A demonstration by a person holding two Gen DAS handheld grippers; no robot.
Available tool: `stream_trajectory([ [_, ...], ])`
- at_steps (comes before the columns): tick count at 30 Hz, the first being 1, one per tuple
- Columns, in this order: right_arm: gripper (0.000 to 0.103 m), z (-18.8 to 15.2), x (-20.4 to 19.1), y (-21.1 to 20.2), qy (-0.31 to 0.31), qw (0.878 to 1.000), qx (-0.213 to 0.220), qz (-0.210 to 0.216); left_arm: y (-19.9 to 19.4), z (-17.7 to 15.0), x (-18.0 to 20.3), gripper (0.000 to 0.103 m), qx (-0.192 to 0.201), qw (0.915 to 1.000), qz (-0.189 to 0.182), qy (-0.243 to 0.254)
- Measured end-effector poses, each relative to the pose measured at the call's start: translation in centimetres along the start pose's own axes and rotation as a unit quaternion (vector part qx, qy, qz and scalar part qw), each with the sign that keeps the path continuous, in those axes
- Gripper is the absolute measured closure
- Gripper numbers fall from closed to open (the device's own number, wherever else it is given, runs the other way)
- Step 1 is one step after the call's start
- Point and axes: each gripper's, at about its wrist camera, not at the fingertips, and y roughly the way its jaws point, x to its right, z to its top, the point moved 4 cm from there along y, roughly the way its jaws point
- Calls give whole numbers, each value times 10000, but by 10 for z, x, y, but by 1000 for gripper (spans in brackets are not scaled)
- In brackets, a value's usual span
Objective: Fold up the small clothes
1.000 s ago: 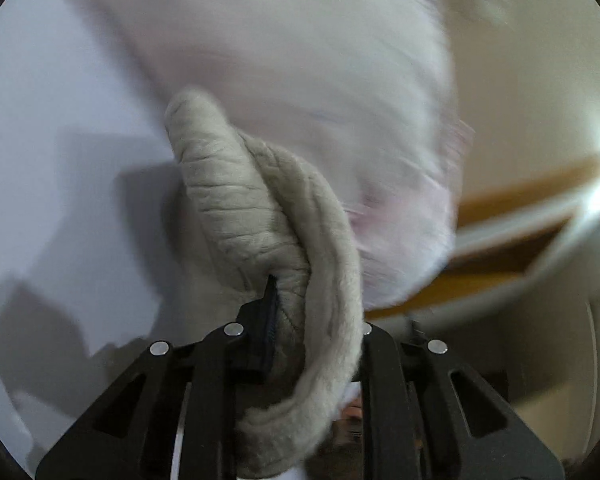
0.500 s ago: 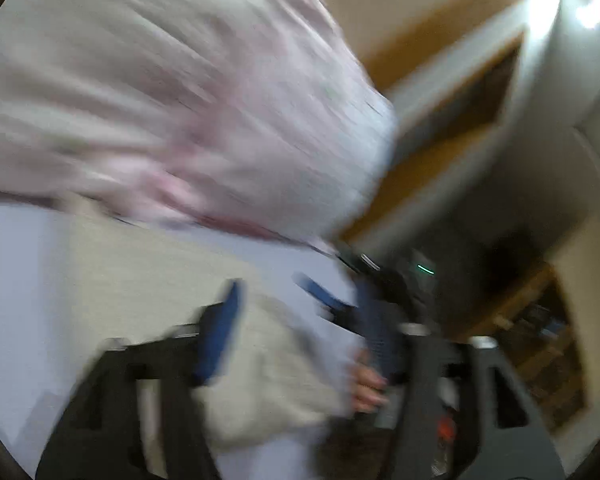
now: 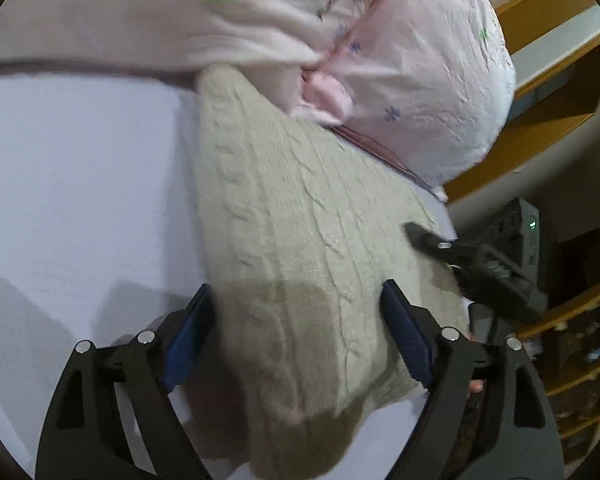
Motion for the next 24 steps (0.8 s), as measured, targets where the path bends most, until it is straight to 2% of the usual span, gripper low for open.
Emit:
stream_trajectory([
  [2, 68, -2, -7, -7, -45, 9995, 141, 287, 3, 5, 7, 54, 34, 9998, 77, 200],
  [5, 70, -12, -44, -15, -469, 9959, 103, 765, -29, 3, 16, 61, 192, 9982, -56, 567],
  [8, 69, -20, -72, 0, -888, 9931, -93, 756, -76, -7, 14, 59, 624, 9919, 282, 1068],
  [9, 67, -24, -80, 14, -1115, 9921, -179, 540, -85, -10, 8, 57, 656, 9893, 565, 1174],
  [11, 54, -26, -82, 31, -1331, 9908, -187, -182, -86, -13, -9, 46, 608, 9836, 1215, 1186],
  [12, 49, -27, -80, 29, -1322, 9900, -2, -495, -85, -15, -20, 43, 529, 9815, 1480, 1091],
  [14, 47, -27, -80, 8, -1193, 9912, 429, -388, -97, -21, -34, 36, 748, 9831, 1451, 833],
  [16, 46, -30, -83, -13, -1131, 9907, 738, -185, -115, -23, -31, 36, 1164, 9758, 1640, 861],
  [17, 46, -32, -86, -15, -1190, 9904, 691, -109, -121, -23, -28, 33, 1332, 9718, 1717, 915],
  [18, 48, -36, -91, -8, -1331, 9898, 482, -130, -127, -23, -22, 32, 1506, 9679, 1751, 986],
  [19, 62, -39, -95, 3, -1466, 9886, 270, -215, -128, -22, -19, 30, 1560, 9670, 1738, 1019],
  [20, 93, -40, -98, 13, -1591, 9862, 140, -442, -127, -22, -15, 30, 1603, 9661, 1727, 1055],
  [21, 92, -40, -97, 16, -1699, 9828, 239, -676, -125, -21, -13, 30, 1617, 9656, 1734, 1067],
  [24, 93, -25, -85, -4, -1331, 9850, 907, -620, -130, -30, -9, 30, 1642, 9647, 1737, 1103],
])
